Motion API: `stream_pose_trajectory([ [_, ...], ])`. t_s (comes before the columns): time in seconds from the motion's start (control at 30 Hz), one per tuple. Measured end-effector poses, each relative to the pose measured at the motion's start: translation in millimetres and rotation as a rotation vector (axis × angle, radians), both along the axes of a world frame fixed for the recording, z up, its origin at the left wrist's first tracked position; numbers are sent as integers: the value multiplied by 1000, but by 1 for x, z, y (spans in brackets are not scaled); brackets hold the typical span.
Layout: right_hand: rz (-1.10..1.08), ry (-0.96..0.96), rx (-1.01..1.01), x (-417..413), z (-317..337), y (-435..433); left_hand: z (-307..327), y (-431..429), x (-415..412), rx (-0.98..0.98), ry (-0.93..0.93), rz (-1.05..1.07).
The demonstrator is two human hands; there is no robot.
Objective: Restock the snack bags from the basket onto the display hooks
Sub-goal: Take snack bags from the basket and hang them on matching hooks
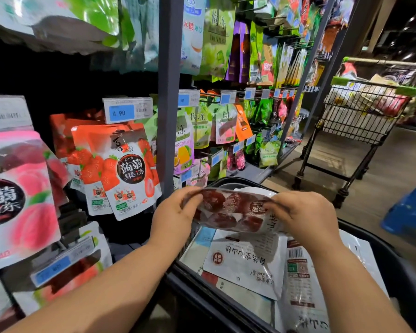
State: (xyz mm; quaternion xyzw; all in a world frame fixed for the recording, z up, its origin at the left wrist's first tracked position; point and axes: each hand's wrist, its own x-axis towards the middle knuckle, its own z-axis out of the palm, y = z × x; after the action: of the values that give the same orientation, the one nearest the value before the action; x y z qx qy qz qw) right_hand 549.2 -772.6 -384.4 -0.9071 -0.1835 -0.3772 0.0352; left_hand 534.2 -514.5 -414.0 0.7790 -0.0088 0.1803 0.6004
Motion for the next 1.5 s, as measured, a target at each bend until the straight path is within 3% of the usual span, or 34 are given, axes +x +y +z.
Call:
stream_pose_trajectory([
  [0.1, -107, 79, 261, -4, -1, 1, 4, 1, 2, -85, 49, 26],
  [0.27, 33, 336, 1088, -6, 9, 6, -2, -9, -3, -266, 193, -56],
  [0.4, 100, 471, 1308, -12, 11, 20, -11, -16, -2, -481, 304, -408],
  [0.53, 115, 646, 1316, -13, 2, 50, -9, -20, -9, -606, 305, -635],
  [0.7, 179, 729, 1244, -9, -2, 53, -8, -11, -3, -625, 260, -438],
  [0.8, 70, 709, 1173, 5, -12, 29, -13, -3, 0, -609, 178, -331],
  [0.97, -333, 720, 738, 21, -40, -11, -29, 11, 5, -638, 133, -231],
  [1.27, -546, 802, 297, 18, -41, -1, -36, 12, 2, -609, 99, -226],
  [1.37, -513, 880, 298, 14, -41, 2, -37, 13, 1, -601, 96, -240],
  [1.5, -317, 1050, 577, 13, -40, 1, -37, 13, -1, -608, 96, -233],
])
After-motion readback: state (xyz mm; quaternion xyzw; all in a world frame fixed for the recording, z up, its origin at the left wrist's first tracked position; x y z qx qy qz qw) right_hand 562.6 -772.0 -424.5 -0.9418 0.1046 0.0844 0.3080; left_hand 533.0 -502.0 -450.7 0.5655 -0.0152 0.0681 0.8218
